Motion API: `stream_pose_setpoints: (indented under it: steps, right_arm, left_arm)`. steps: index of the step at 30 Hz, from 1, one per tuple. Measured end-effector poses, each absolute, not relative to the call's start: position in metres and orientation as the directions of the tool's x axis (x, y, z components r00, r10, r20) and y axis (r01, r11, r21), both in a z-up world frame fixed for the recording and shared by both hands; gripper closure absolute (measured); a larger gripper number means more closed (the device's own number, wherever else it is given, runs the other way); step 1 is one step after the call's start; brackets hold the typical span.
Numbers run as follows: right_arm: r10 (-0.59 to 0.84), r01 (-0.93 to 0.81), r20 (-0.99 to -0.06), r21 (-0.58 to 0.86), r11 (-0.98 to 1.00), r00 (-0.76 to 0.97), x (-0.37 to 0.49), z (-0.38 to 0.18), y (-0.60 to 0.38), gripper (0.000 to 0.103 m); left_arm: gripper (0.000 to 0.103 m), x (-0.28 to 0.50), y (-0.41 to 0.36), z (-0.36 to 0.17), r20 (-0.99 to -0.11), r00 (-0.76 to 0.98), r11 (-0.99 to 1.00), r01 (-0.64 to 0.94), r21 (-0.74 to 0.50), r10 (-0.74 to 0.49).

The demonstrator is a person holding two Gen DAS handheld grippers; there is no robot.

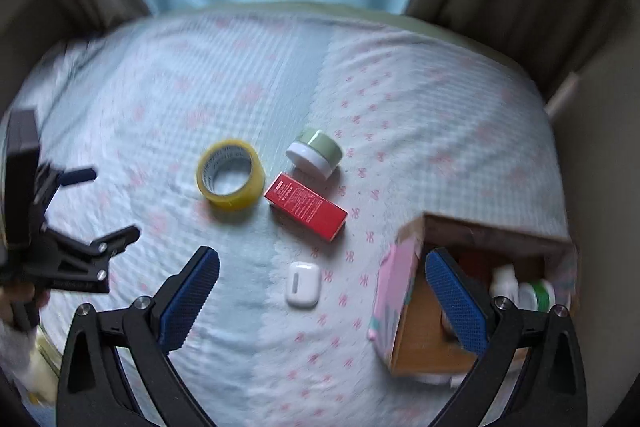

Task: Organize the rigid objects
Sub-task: 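Grasp the yellow tape roll with the left tool while the right tool grasps the red box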

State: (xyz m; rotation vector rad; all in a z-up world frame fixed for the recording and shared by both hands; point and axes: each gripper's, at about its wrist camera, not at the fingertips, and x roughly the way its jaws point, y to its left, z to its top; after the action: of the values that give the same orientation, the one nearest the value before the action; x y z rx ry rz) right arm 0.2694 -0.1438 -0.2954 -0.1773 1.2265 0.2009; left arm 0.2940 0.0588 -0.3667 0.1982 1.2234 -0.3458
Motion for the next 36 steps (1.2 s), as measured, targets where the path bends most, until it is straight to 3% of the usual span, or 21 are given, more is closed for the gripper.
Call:
stream_pose_setpoints:
  steps: [9, 17, 19, 21, 28, 32, 36]
  right_arm:
    - [0.032, -0.552, -0.982, -0.078, 0.830, 0.186, 0.321, -0.397, -0.122, 0.000]
    - [-0.024, -0.706, -0.993, -0.097, 0.702, 0.112, 0.335, -0.459, -0.110, 0.008]
    - [-0.029, -0.736, -0.995, -0.092, 0.671, 0.098, 0.335, -0.469, -0.108, 0.013]
    - [-0.039, -0.764, -0.996, -0.085, 0.639, 0.078, 0.334, -0.478, -0.104, 0.025]
    - [-0.023, -0.804, -0.997, -0.071, 0.590, 0.071, 0.333, -0.484, -0.094, 0.036]
    - [-0.021, -0.805, -0.998, -0.063, 0.590, 0.063, 0.338, -0.480, -0.086, 0.058]
    - [-0.013, -0.799, -0.998, -0.058, 0.598, 0.063, 0.336, -0.477, -0.084, 0.060]
  left_arm:
    - [0.000, 0.345, 0.028, -0.454, -0.944, 0.295, 0.922, 0.386, -0.026, -0.150]
    - [0.000, 0.362, 0.010, -0.489, -0.928, 0.325, 0.901, 0.434, -0.023, -0.181]
    - [0.000, 0.365, 0.006, -0.496, -0.931, 0.315, 0.896, 0.443, -0.028, -0.185]
    - [0.000, 0.368, 0.002, -0.500, -0.930, 0.322, 0.892, 0.453, -0.012, -0.176]
    - [0.000, 0.379, -0.010, -0.501, -0.919, 0.357, 0.870, 0.491, 0.036, -0.164]
    - [0.006, 0.382, -0.012, -0.496, -0.909, 0.377, 0.861, 0.507, 0.040, -0.180]
    - [0.006, 0.382, -0.005, -0.493, -0.909, 0.363, 0.865, 0.501, 0.004, -0.206]
